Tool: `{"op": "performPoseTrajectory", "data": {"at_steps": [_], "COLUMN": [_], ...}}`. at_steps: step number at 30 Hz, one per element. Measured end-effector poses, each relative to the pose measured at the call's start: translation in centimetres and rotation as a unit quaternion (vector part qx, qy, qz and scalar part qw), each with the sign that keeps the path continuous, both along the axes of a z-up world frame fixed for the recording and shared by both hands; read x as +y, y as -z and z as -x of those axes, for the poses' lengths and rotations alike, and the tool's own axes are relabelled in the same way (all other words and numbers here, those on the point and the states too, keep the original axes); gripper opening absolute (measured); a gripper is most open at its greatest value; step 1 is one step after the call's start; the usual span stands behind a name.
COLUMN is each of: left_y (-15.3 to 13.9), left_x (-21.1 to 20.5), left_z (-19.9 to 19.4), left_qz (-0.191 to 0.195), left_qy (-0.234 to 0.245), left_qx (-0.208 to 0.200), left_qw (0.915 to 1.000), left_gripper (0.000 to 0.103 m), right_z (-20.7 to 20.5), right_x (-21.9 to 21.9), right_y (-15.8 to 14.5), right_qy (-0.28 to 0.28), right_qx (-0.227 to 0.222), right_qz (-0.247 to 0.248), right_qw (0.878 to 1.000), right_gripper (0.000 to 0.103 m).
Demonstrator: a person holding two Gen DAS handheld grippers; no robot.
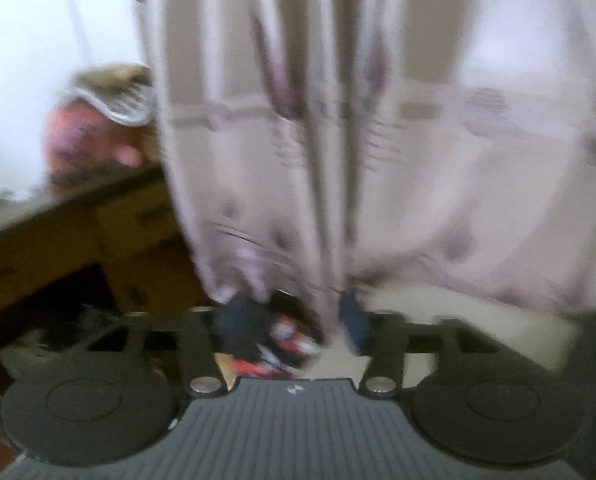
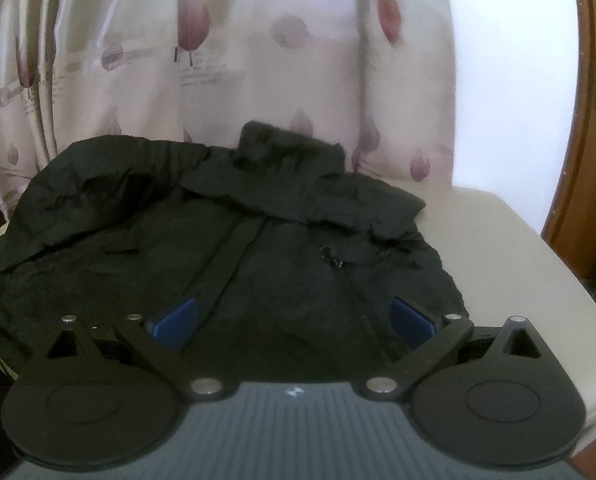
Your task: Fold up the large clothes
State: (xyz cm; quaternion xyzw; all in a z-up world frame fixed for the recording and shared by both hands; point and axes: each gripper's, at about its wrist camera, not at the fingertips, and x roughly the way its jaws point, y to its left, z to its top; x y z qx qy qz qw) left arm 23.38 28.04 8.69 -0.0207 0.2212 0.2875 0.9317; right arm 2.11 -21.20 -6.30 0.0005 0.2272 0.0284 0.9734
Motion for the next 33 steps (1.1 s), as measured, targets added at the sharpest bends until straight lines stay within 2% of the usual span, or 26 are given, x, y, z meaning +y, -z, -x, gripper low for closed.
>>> {"op": "performPoseTrajectory", "data": {"at_steps": [1,4,6,8,10,11,13,15,18,19,21,22,24,25,26,27,28,29,31,33], "left_y": [0.5,3.2,5.3,7.6,9.4,10.5,12.5,13.9,15.7,16.0,16.7,17.1,16.8,16.6,16.6,16.7,16.7,16.5,15.0,13.1], "left_x": [0.0,-0.8,-1.0,-1.0,0.0,0.8,2.3,2.9,2.8,2.9,2.4,2.4,2.3,2.0,1.9,1.6,1.5,1.7,2.2,3.1], "left_z": [0.9,4.5,6.6,8.7,10.0,10.8,12.8,14.7,15.9,15.5,14.5,13.9,12.8,12.2,11.3,10.5,9.8,9.5,9.9,10.9], "left_qz": [0.014,0.029,0.047,0.067,0.108,0.155,0.258,0.331,0.428,0.442,0.449,0.448,0.426,0.407,0.38,0.353,0.336,0.33,0.283,0.238], "left_qy": [0.025,0.108,0.165,0.182,0.17,0.164,0.158,0.15,0.166,0.17,0.174,0.171,0.17,0.17,0.168,0.159,0.15,0.141,0.103,0.062], "left_qx": [0.003,0.016,0.04,0.056,0.083,0.1,0.107,0.108,0.113,0.114,0.114,0.111,0.088,0.086,0.094,0.112,0.12,0.111,0.08,0.04], "left_qw": [0.9996,0.9935,0.9843,0.9793,0.976,0.969,0.9471,0.9254,0.8813,0.8732,0.8688,0.8703,0.8843,0.8932,0.9047,0.9151,0.922,0.9268,0.9503,0.9685], "left_gripper": [0.091,0.096,0.102,0.102,0.1,0.096,0.093,0.093,0.093,0.094,0.097,0.097,0.095,0.079,0.046,0.03,0.02,0.015,0.01,0.009], "right_z": [-0.1,-0.6,-1.1,-1.2,-1.0,-0.9,-0.4,-0.2,-0.6,-0.7,-0.6,-0.5,-0.1,0.1,0.3,0.4,0.4,0.3,0.0,-0.4], "right_x": [0.0,0.0,0.3,0.8,1.5,1.7,2.1,2.4,2.7,2.8,3.2,3.4,3.8,3.9,3.9,3.9,3.9,3.8,3.4,2.7], "right_y": [0.0,0.4,0.6,0.8,0.8,0.8,0.8,0.9,1.2,1.2,1.2,1.2,1.1,1.1,1.2,1.2,1.2,1.2,1.1,0.8], "right_qy": [-0.001,-0.004,-0.008,-0.015,-0.026,-0.03,-0.034,-0.037,-0.039,-0.039,-0.042,-0.044,-0.051,-0.053,-0.054,-0.054,-0.053,-0.051,-0.046,-0.041], "right_qx": [-0.001,0.009,0.018,0.021,0.019,0.018,0.01,0.01,0.022,0.023,0.021,0.02,0.017,0.016,0.016,0.017,0.018,0.02,0.023,0.026], "right_qz": [0.001,-0.003,-0.005,-0.001,0.009,0.013,0.025,0.035,0.032,0.031,0.033,0.034,0.041,0.045,0.047,0.049,0.049,0.048,0.042,0.031], "right_qw": [1.0,1.0,1.0,1.0,0.999,0.999,0.999,0.999,0.998,0.998,0.998,0.998,0.998,0.997,0.997,0.997,0.997,0.997,0.998,0.998], "right_gripper": [0.103,0.103,0.103,0.103,0.103,0.103,0.103,0.103,0.103,0.103,0.103,0.103,0.103,0.103,0.103,0.103,0.103,0.103,0.103,0.103]}}
